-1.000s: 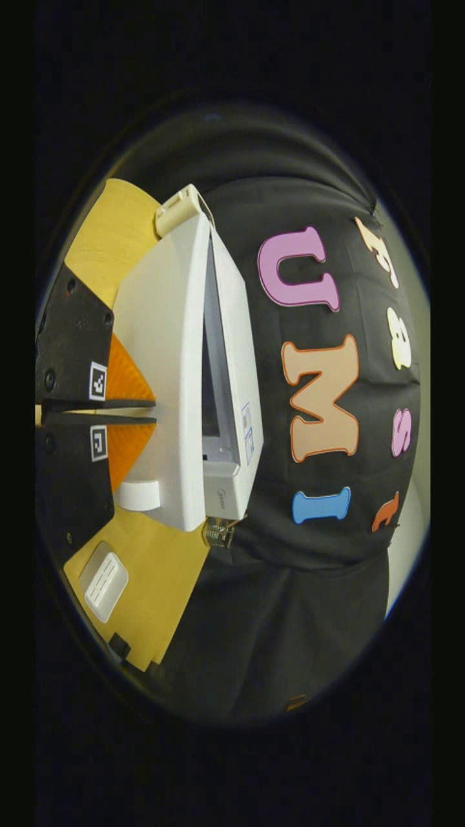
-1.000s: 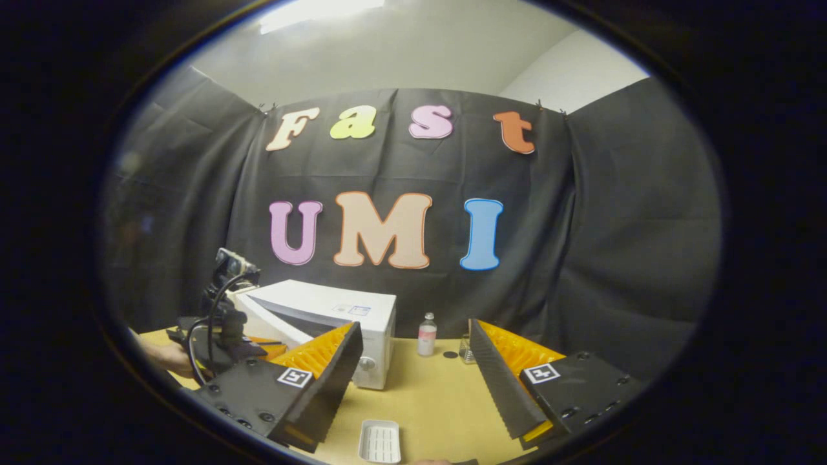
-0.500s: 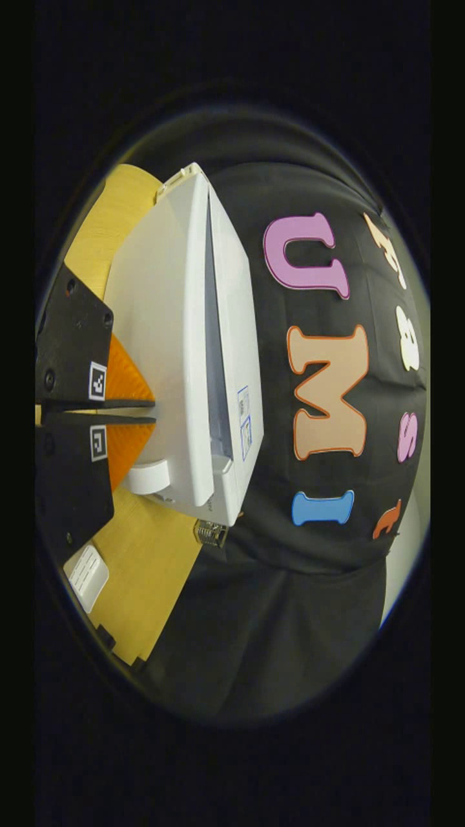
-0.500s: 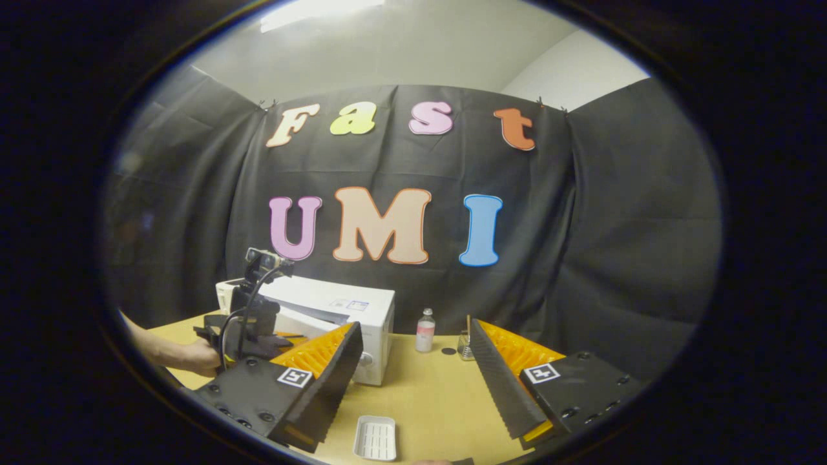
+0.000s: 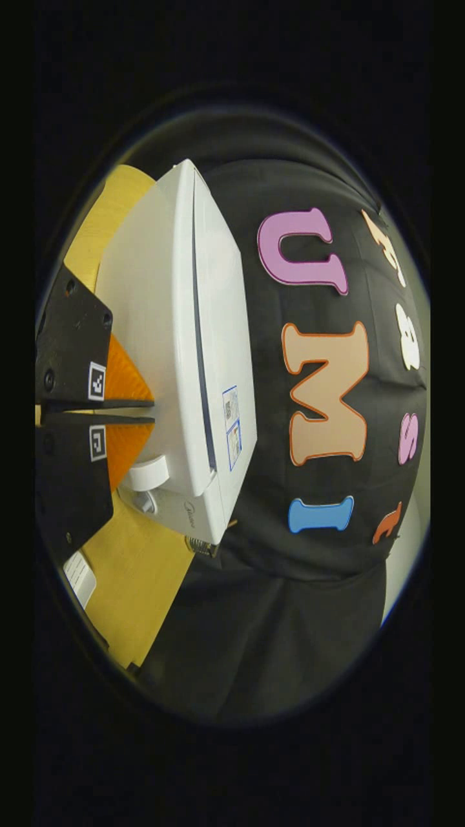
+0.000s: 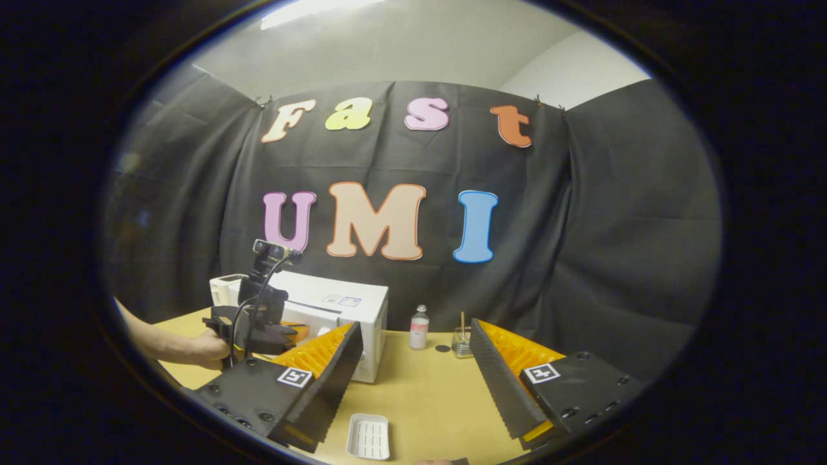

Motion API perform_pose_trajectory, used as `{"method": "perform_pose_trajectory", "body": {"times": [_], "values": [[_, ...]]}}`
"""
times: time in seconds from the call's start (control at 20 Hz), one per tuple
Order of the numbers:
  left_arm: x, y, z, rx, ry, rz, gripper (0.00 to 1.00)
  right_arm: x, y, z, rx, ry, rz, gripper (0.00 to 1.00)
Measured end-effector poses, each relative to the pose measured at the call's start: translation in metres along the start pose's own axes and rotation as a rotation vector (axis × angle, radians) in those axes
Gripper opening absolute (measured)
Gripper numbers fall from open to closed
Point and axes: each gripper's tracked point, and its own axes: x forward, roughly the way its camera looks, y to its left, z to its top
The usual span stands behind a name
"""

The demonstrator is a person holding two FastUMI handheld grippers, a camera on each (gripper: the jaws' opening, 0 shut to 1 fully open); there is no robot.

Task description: Open the microwave oven with the left hand, put the food in, and close the microwave oven.

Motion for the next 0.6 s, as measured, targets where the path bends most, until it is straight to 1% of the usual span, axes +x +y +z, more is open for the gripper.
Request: {"method": "perform_pose_trajectory", "body": {"times": [0.15,0.45,0.6], "values": [[0.001,0.0,0.0,-0.008,-0.003,0.014,0.0,0.003,-0.003,-0.001,-0.01,-0.003,-0.01,0.96],[0.007,-0.008,-0.002,-0.021,0.01,-0.013,0.0,0.009,-0.003,-0.002,-0.01,-0.003,-0.009,0.96],[0.012,-0.007,0.003,-0.024,-0.012,-0.01,0.0,0.007,-0.002,-0.003,-0.008,0.006,-0.008,0.96]]}}
